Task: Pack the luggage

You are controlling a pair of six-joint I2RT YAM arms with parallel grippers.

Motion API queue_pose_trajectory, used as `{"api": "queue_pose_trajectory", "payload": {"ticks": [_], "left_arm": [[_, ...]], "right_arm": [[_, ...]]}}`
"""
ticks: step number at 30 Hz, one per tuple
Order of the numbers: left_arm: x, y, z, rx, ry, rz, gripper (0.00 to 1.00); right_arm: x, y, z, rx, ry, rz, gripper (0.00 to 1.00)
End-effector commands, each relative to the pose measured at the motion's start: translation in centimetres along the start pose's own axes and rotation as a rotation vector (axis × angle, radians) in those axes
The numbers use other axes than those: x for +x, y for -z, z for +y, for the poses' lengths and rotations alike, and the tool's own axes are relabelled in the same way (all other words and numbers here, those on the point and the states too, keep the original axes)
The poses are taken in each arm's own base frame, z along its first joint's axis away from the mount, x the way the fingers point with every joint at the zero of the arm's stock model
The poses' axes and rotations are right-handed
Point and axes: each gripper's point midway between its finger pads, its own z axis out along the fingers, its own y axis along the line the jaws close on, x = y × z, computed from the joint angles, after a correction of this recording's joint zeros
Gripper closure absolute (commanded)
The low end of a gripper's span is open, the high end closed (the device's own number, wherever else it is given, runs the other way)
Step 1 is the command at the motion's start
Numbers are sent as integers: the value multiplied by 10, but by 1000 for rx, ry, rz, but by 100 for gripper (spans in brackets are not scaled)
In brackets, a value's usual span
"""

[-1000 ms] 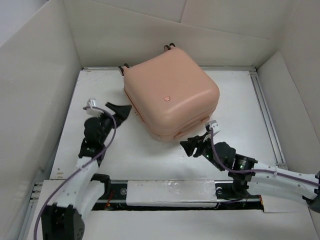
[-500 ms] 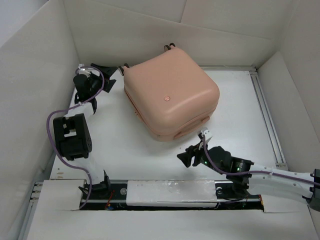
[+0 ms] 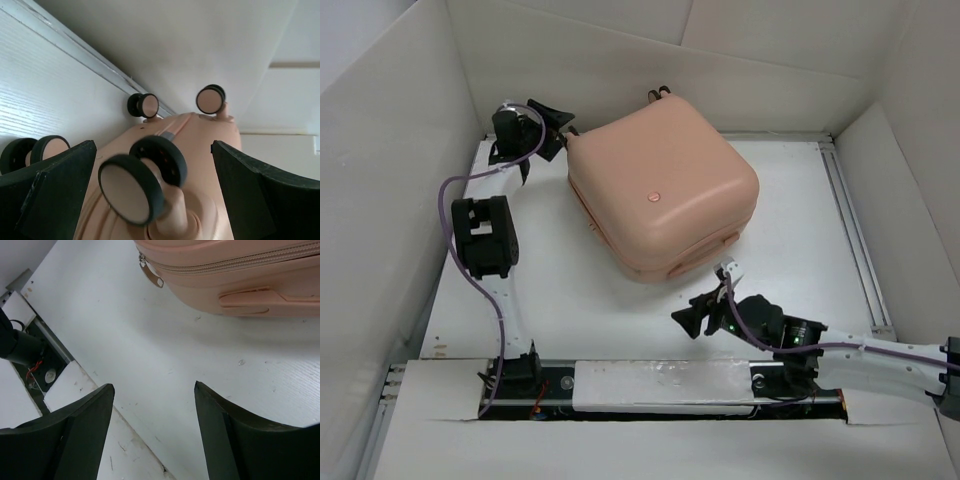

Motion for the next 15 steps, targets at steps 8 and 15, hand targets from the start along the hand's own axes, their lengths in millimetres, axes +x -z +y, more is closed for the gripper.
{"api": "queue_pose_trajectory", "payload": {"ticks": [8, 15], "left_arm": [[39, -37, -21, 76, 25, 68, 6], [41, 0, -34, 210, 73, 24, 100]], "right_arm": [[-16, -15, -9, 92, 42, -66, 27], [-41, -42, -18, 130, 90, -87, 36]]}}
